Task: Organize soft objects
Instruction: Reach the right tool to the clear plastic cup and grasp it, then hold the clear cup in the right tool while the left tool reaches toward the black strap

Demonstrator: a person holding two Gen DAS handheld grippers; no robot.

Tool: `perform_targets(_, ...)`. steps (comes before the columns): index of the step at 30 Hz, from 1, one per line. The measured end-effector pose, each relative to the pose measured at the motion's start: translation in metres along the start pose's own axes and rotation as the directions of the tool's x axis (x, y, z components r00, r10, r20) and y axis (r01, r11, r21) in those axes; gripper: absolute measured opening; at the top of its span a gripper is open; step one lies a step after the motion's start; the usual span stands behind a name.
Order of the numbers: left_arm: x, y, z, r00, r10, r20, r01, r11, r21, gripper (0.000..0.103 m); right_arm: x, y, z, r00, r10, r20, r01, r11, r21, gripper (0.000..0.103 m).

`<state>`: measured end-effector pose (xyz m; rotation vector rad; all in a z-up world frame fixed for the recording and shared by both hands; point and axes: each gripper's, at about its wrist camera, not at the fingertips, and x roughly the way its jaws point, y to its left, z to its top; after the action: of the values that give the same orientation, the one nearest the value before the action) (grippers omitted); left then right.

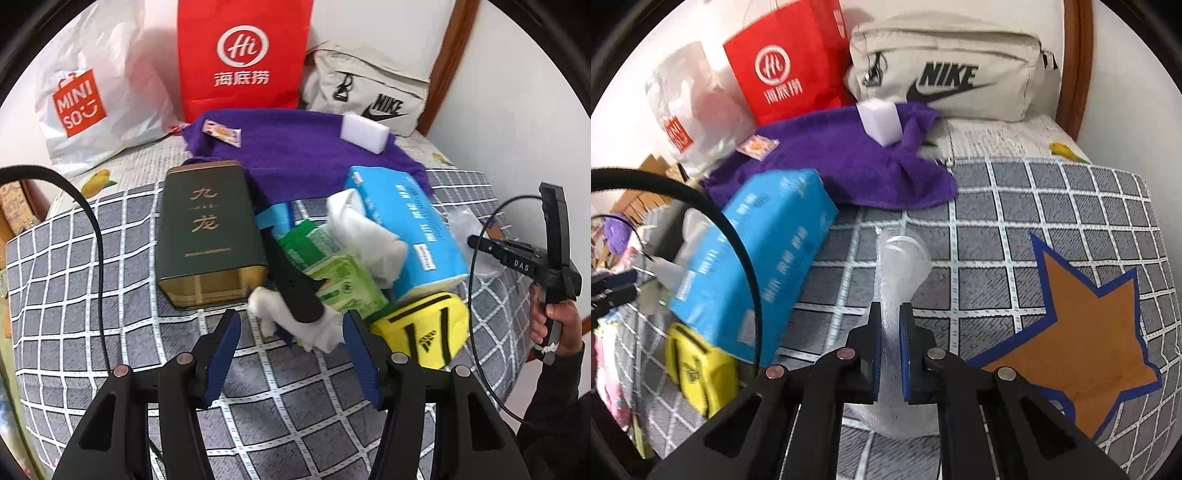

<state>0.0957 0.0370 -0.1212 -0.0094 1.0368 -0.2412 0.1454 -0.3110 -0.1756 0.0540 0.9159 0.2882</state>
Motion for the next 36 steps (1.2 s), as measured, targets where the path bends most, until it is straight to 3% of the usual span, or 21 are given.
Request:
perform_targets(6, 0.001, -0.007, 0.002, 0.998, -0.056, 0.015, 0.056, 0.998, 0.015, 0.055, -0.013, 0.004, 0.004, 0.999, 0.035, 0.02, -0.036, 0.999, 0.006, 0.008)
perform_targets(10, 0.016, -0.008, 0.009, 0.999, -0.034, 0.003, 0.034, 0.999, 0.007, 0.054, -0.012, 0.008, 0.003, 0.999, 0.041, 0.012, -0.041, 0.999, 0.002, 0.008)
perform_targets(19, 0.03, -0.001, 0.01, 0.997, -0.071, -0.034, 0.069, 0.997, -0.037, 0.028, -0.001, 0.007, -0.001, 0.999, 0.042, -0.025, -0.042, 0.999, 0.011, 0.008)
perform_targets(36, 0.012, 0.004, 0.01, 0.996, -0.093, 0.005, 0.093, 0.995, -0.04, 0.02, -0.003, 0.007, 0.001, 0.999, 0.044, -0.028, -0.043, 0.999, 0.002, 0.008)
